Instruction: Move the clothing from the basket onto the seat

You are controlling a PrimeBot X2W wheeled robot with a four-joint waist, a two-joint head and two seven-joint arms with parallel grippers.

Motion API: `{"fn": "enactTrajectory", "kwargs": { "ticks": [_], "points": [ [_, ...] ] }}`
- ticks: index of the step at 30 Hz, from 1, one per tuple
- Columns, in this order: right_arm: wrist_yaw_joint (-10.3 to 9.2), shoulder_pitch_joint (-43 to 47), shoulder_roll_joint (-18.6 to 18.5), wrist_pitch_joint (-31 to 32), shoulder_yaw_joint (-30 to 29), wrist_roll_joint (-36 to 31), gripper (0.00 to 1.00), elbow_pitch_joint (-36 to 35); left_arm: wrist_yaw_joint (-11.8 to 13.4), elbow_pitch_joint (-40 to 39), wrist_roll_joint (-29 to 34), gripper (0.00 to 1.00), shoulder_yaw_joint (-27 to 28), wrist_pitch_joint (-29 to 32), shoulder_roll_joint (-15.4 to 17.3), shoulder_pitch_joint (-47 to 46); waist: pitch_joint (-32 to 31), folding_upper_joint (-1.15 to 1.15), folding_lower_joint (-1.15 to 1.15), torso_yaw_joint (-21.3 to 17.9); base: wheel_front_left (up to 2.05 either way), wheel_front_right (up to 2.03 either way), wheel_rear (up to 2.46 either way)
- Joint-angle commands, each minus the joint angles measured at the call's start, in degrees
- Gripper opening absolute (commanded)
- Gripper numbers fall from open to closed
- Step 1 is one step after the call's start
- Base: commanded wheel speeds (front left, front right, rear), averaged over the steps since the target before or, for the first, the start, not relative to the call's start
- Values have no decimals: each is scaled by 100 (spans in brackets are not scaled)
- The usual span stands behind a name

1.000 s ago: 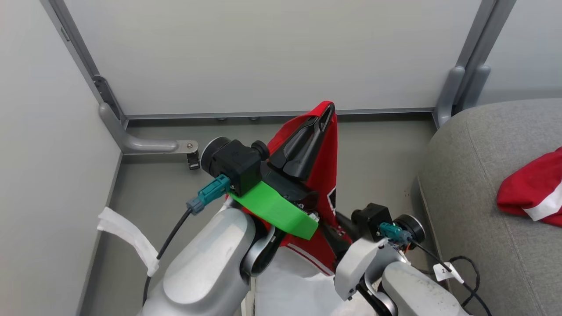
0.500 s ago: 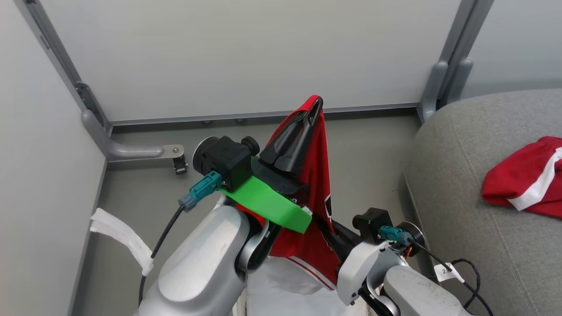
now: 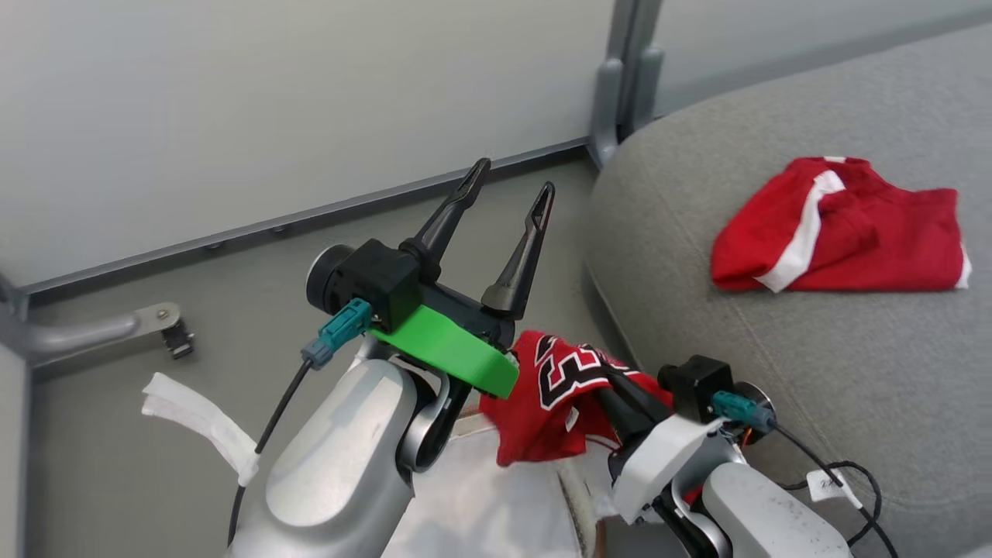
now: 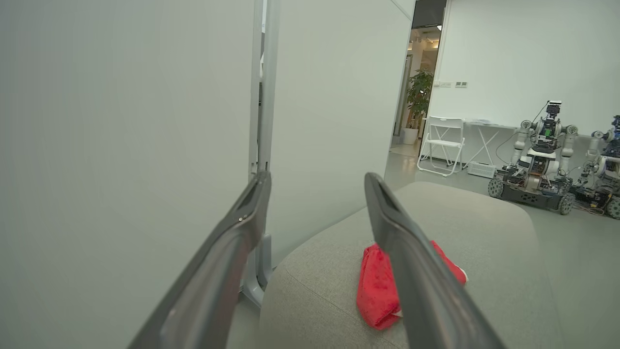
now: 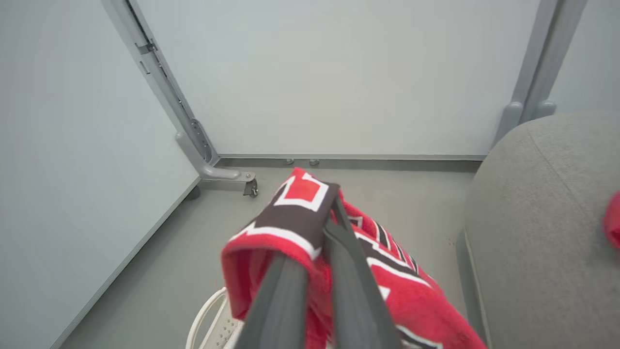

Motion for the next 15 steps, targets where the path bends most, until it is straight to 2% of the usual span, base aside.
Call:
{"fn": "enactTrajectory", "kwargs": {
  "ticks": [1,7,11,15],
  "points": [
    [-6,46,-34,-15,-93,4,0,-132,-25,69,51,100,32,-5,14,48,356,61,0,-1033,0,0,0],
    [-6,-23,-184,-15,-477,-23,0,-515,-83,330,186,100,-7,-5,19,-66,640,61,0,-1631,0,0,0],
    [-6,-297,-399,-15,-746,-55,0,-722,-106,595,304,100,-165,-5,23,-145,862,61,0,-1760,0,0,0],
    [-6,-818,-816,-15,-998,-133,0,-897,-130,836,358,100,-333,-5,24,-143,1160,61,0,-1753,0,0,0]
  ]
}}
